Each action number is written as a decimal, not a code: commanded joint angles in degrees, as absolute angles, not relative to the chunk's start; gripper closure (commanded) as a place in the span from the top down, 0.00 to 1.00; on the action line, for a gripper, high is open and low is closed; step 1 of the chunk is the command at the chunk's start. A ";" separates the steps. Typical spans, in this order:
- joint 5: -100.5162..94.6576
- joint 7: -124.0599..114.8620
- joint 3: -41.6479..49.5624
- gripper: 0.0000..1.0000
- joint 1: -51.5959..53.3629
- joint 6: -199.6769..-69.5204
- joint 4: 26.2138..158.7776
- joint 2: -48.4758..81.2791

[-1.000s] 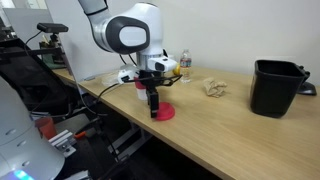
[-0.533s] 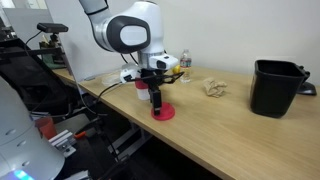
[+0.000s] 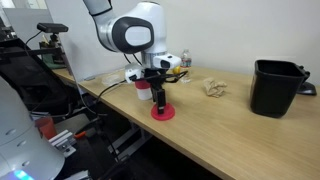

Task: Cover the cup with the pink cover

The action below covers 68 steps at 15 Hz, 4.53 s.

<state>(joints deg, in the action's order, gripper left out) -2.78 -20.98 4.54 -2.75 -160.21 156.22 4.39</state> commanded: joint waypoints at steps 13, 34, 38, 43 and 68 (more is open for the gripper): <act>-5.59 -19.50 6.93 1.00 -1.99 -160.70 151.58 9.68; -12.43 -21.55 10.55 0.67 -3.00 -157.78 153.79 -0.18; -12.59 -22.34 8.52 0.67 -4.70 -149.98 153.00 -7.44; -6.92 -19.21 5.24 0.67 -4.36 -137.64 151.07 -18.55; -0.40 -16.72 -7.44 0.67 4.05 -138.49 154.67 -28.73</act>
